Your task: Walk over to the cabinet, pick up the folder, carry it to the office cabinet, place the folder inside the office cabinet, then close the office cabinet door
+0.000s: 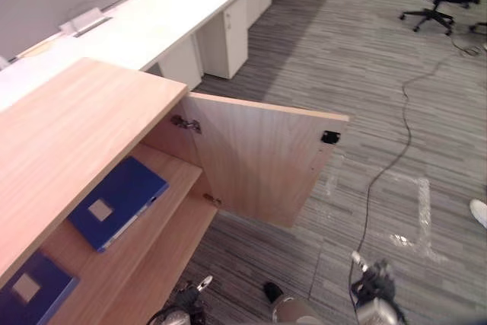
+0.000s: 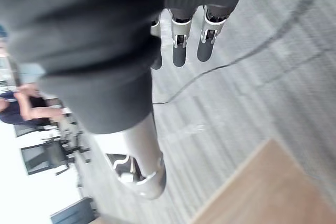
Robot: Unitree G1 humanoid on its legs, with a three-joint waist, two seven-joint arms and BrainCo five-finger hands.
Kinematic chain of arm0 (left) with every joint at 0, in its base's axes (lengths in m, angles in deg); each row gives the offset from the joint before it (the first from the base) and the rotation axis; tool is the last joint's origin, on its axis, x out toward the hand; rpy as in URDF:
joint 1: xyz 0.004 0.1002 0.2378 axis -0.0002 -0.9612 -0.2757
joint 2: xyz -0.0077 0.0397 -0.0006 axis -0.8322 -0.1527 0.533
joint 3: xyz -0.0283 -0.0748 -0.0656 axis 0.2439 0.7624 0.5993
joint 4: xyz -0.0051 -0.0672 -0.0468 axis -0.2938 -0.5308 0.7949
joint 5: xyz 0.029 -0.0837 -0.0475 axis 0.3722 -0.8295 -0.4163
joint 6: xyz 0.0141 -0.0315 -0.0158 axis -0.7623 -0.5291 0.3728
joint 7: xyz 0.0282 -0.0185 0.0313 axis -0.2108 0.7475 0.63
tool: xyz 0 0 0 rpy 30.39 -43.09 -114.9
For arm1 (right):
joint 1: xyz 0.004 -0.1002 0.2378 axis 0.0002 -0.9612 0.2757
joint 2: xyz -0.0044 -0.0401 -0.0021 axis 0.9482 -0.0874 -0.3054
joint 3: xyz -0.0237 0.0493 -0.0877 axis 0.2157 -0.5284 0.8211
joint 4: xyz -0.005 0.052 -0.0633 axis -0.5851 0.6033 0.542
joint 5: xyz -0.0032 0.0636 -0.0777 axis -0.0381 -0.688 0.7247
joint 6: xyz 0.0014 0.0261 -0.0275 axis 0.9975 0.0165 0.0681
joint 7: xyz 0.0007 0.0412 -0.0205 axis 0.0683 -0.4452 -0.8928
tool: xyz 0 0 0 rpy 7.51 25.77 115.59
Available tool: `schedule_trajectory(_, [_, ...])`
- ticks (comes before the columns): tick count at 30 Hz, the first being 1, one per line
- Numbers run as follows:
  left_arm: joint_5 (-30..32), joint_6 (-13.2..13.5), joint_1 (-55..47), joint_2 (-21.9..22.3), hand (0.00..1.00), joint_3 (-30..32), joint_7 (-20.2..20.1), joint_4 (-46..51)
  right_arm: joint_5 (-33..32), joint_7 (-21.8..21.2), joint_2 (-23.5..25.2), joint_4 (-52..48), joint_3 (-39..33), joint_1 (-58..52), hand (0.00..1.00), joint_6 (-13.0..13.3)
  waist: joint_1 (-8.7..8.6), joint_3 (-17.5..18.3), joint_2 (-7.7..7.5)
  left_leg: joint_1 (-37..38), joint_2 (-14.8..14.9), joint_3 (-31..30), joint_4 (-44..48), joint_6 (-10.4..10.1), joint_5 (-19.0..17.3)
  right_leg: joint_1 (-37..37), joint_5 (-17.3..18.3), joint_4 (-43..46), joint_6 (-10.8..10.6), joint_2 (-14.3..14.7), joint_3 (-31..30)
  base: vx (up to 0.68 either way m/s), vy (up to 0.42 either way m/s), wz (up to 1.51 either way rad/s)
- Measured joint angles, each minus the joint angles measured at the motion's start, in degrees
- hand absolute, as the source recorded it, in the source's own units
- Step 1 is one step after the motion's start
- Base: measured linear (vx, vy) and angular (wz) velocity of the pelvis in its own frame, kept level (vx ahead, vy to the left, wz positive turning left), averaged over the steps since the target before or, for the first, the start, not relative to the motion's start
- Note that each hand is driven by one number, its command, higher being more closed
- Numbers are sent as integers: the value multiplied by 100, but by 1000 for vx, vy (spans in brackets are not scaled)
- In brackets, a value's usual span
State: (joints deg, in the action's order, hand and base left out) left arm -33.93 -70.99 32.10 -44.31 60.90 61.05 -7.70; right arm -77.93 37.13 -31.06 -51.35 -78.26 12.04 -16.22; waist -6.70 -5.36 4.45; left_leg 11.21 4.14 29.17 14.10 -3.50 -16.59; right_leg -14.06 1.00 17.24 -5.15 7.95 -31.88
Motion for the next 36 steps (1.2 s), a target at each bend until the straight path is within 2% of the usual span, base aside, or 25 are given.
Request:
schedule_trajectory(1, [12, -2, -3, 0, 0, -23, 0, 4, 141, 91, 0, -241, -23, 72, 0, 15, 9, -5, -6, 2, -13, 111, -1, 0, 0, -71, -7, 49, -10, -2, 8, -10, 13, -66])
schedule_trajectory(3, [16, -5, -6, -1, 0, -34, 0, 71, 205, 221, 11, -497, -92, 282, 0, 31, 72, -67, -47, 15, -57, 316, -19, 0, -1, -288, -45, 213, -18, -26, 393, -35, -32, -45])
schedule_trajectory(5, [21, -14, 5, -3, 0, -78, -8, 141, 305, 356, 16, -536, -384, 436, 0, 31, 119, -222, -52, 106, -36, 345, -76, 1, 0, -485, 305, 403, 592, -434, 1608, -103, -42, -2])
schedule_trajectory(6, [30, -18, -72, -14, 0, -27, -1, 241, 321, 443, 22, -534, -604, 443, 0, 32, 184, -275, -121, 233, -48, 326, -87, -6, -6, -491, 363, 646, 697, -815, 2423, -87, 20, 15])
schedule_trajectory(7, [46, -20, -117, -44, 0, 1, 0, 311, 318, 453, 13, -536, -685, 445, 0, 39, 210, -271, -148, 304, -37, 298, -88, -56, -48, -462, 295, 716, 604, -894, 2589, -34, 24, 7])
schedule_trajectory(8, [106, -36, -185, -47, 0, 24, 0, 303, 311, 465, -26, -536, -723, 454, 0, 41, 243, -246, -133, 301, 22, 278, -79, -88, -77, -446, 292, 716, 494, -849, 2619, 0, 0, 0])
schedule_trajectory(11, [159, -73, -190, -118, 0, 59, -24, 285, 301, 425, -237, -518, -729, 549, 0, 40, 263, -228, -101, 244, 171, 119, -180, -114, -37, -399, 169, 400, 400, -652, 2658, 36, -41, -3])
schedule_trajectory(17, [220, -147, -293, -362, 0, -8, -112, 74, 66, 185, -1266, 71, -727, 1057, 0, 90, 273, -53, -99, 175, 250, -498, -380, -131, 530, 311, -536, -1056, 441, -665, 2816, 23, -36, 11])
schedule_trajectory(21, [213, -173, -414, -584, 0, -258, -118, 82, -126, -8, -1859, 689, -613, 1525, 0, 120, 305, 63, -107, 146, 279, -1024, -403, -206, 630, 753, -859, -1693, 477, -729, 3099, 48, -25, 38])
schedule_trajectory(24, [186, -185, -411, -661, 0, -485, -118, 93, -173, -84, -2156, 937, -399, 1871, 0, 137, 311, 71, -96, 145, 295, -1191, -466, -209, 632, 847, -900, -1779, 493, -753, 3254, 5, 0, 33])
schedule_trajectory(29, [84, -125, -394, -797, 0, -927, -121, 112, -576, -233, -2953, 2174, 215, 3013, 0, 204, 351, 83, -76, 63, 227, -1519, -725, -210, 632, 915, -1108, -2082, 458, -862, 3516, -45, 40, 28])
schedule_trajectory(34, [30, -126, -385, -953, 0, -1066, -121, 91, -835, -444, -3252, 3178, 688, 3866, 0, 206, 448, 42, -57, -30, 179, -1762, -794, -209, 631, 925, -1190, -2198, 457, -950, 3679, -65, 39, 22])
schedule_trajectory(36, [-45, -127, -408, -987, 0, -1085, -121, 70, -940, -589, -3308, 3556, 988, 4231, 0, 179, 477, -6, -1, -91, 174, -1938, -797, -201, 625, 935, -1187, -2199, 458, -997, 3819, -77, 47, 31])
